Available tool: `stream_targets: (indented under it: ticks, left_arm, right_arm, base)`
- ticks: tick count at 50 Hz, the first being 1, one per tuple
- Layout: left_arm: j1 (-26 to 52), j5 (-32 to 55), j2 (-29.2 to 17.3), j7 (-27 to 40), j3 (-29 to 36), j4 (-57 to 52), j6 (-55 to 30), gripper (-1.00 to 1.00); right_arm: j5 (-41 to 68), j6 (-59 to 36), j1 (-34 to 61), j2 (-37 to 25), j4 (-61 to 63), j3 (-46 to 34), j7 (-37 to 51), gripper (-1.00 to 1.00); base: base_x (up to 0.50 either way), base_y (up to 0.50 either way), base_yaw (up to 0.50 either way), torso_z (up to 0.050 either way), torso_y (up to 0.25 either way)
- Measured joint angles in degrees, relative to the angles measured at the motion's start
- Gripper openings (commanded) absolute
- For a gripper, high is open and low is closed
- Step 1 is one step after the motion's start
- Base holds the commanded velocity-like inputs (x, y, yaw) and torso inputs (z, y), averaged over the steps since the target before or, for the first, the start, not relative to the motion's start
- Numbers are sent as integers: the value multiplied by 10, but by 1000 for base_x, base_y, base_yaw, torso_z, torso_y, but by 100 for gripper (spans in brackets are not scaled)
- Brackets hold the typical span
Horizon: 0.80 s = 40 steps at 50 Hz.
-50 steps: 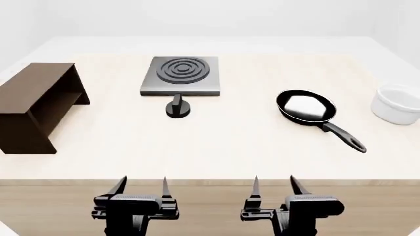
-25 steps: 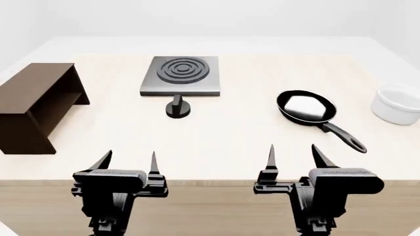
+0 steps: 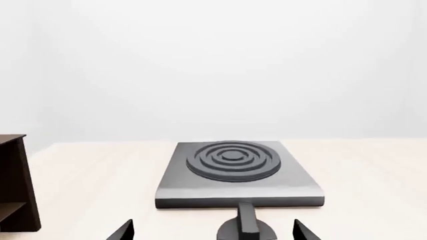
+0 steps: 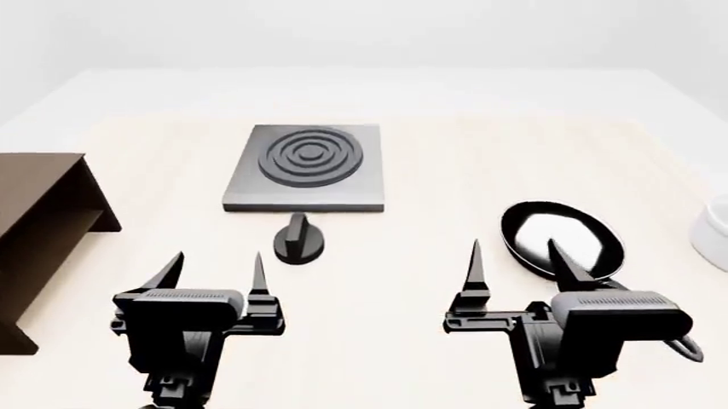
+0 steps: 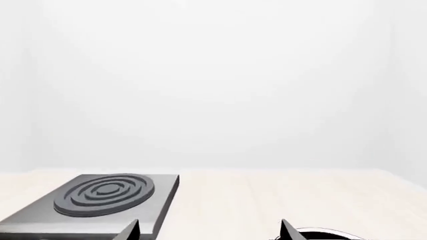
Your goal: Turn on the stove and put the frying pan on it.
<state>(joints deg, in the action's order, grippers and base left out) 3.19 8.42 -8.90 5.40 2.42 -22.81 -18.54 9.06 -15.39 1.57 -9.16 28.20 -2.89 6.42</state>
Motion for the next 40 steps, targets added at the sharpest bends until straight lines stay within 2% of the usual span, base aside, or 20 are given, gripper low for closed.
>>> stream_targets:
  ticks: [21,40]
  left_arm:
    - [-1,8,-7,9,5,2,4,100]
    - [6,13,-19,15,10,14,5,100]
  right_arm:
    - [13,4,-2,-9,2,-4,6,100]
    - [6,-3,0,-23,-1,-22,17,100]
  base:
    - [493,0,0,0,1]
    - [4,0,0,0,0]
